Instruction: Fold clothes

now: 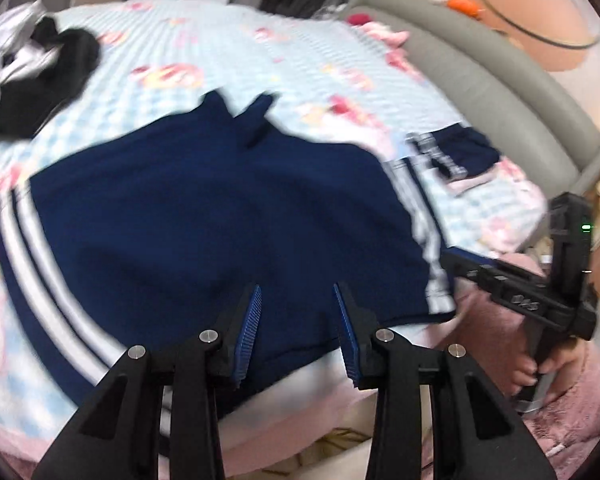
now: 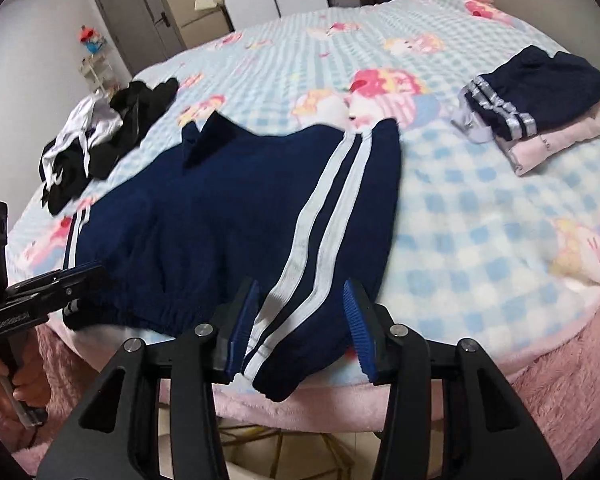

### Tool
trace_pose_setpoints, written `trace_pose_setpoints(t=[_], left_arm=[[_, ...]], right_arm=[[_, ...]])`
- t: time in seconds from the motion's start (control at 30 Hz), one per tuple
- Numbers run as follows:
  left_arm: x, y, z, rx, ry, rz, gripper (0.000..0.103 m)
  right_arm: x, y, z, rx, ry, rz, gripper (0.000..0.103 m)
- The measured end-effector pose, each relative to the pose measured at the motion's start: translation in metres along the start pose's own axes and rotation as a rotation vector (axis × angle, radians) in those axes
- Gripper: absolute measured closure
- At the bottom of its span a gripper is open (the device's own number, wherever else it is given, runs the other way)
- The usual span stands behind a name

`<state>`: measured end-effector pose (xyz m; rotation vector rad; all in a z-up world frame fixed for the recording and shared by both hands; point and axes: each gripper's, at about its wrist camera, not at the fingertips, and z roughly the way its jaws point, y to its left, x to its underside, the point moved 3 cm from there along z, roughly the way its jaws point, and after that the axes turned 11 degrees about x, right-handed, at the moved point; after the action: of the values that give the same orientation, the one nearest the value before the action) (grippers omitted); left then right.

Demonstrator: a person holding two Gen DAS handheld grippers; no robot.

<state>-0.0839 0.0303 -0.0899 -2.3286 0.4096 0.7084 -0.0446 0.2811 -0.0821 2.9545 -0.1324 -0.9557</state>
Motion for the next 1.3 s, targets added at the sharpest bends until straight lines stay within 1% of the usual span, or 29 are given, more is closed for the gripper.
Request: trace_pose_setpoints(t=[0.03, 0.07, 0.17, 0.23, 0.3, 0.33, 0.37, 0.4, 0.43, 0.47, 0.5, 0.53, 0.57, 0.67, 0.73, 0.77, 0.8, 0.87, 0.93, 0.97, 1.1, 1.17, 1.3], left_arm=[[-0.004, -0.007, 0.003, 0.011, 0.003, 0.020, 0.065], [-0.007, -0.013, 0.007, 0.016, 0.009, 0.038, 0.064], [-0.012, -0.022, 0.028, -0.023, 0.066, 0.065, 0.064], [-0.010, -0.017, 0.036, -0.024, 0.085, 0.027, 0.064], [-0.007, -0.012, 0.040, -0.008, 0.084, -0.005, 0.064], [-0.005, -0.011, 0.040, 0.000, 0.079, -0.015, 0.064], [-0.006, -0.014, 0.038, 0.006, 0.059, -0.011, 0.064], [-0.006, -0.017, 0.036, 0.011, 0.040, -0.008, 0.064], [-0.007, -0.020, 0.033, 0.009, 0.017, -0.004, 0.064], [-0.007, -0.025, 0.031, -0.021, -0.014, 0.005, 0.064], [-0.008, -0.030, 0.032, -0.036, -0.021, 0.019, 0.064], [-0.008, -0.036, 0.033, -0.050, -0.029, 0.034, 0.065], [-0.008, -0.042, 0.035, -0.060, -0.033, 0.050, 0.065], [-0.009, -0.058, 0.050, -0.035, 0.007, 0.094, 0.065], [-0.010, -0.066, 0.058, 0.000, 0.032, 0.103, 0.065], [-0.011, -0.069, 0.063, 0.018, 0.042, 0.106, 0.065], [-0.012, -0.073, 0.067, 0.035, 0.053, 0.110, 0.065], [-0.012, -0.077, 0.077, 0.054, 0.077, 0.113, 0.065], [-0.009, -0.076, 0.085, 0.062, 0.110, 0.102, 0.065], [-0.008, -0.075, 0.089, 0.066, 0.124, 0.092, 0.065], [0.002, -0.070, 0.096, 0.060, 0.150, 0.063, 0.065], [0.005, -0.067, 0.094, 0.070, 0.146, 0.043, 0.064], [0.007, -0.061, 0.092, 0.081, 0.152, 0.015, 0.064]], right_arm=[[0.000, -0.002, 0.000, 0.009, 0.003, 0.006, 0.058], [0.002, -0.003, 0.004, 0.045, 0.030, -0.006, 0.058], [0.011, -0.010, 0.015, 0.127, 0.095, -0.017, 0.058], [0.010, -0.019, 0.010, 0.072, 0.090, 0.031, 0.057], [0.009, -0.027, 0.006, 0.006, 0.088, 0.081, 0.050], [0.010, -0.029, 0.007, -0.096, 0.102, 0.123, 0.042], [0.011, -0.030, 0.010, -0.194, 0.126, 0.162, 0.042], [0.013, -0.030, 0.012, -0.271, 0.146, 0.197, 0.042], [0.015, -0.028, 0.013, -0.311, 0.152, 0.214, 0.043], [0.016, -0.026, 0.014, -0.343, 0.155, 0.226, 0.047], [0.015, -0.024, 0.013, -0.323, 0.138, 0.203, 0.053], [0.014, -0.022, 0.011, -0.302, 0.123, 0.182, 0.062], [0.014, -0.020, 0.009, -0.268, 0.108, 0.164, 0.065], [0.007, -0.026, -0.005, -0.144, 0.031, 0.149, 0.066], [0.004, -0.034, -0.014, -0.058, -0.015, 0.155, 0.066], [0.003, -0.039, -0.018, -0.013, -0.031, 0.162, 0.066], [0.005, -0.045, -0.017, 0.016, -0.023, 0.170, 0.066], [0.008, -0.051, -0.005, -0.030, 0.036, 0.187, 0.066], [0.015, -0.043, 0.010, -0.131, 0.117, 0.184, 0.066], [0.018, -0.039, 0.013, -0.163, 0.134, 0.177, 0.066], [0.015, -0.027, 0.017, -0.273, 0.139, 0.149, 0.066], [0.013, -0.020, 0.015, -0.288, 0.119, 0.124, 0.066], [0.011, -0.016, 0.015, -0.310, 0.105, 0.122, 0.066]])
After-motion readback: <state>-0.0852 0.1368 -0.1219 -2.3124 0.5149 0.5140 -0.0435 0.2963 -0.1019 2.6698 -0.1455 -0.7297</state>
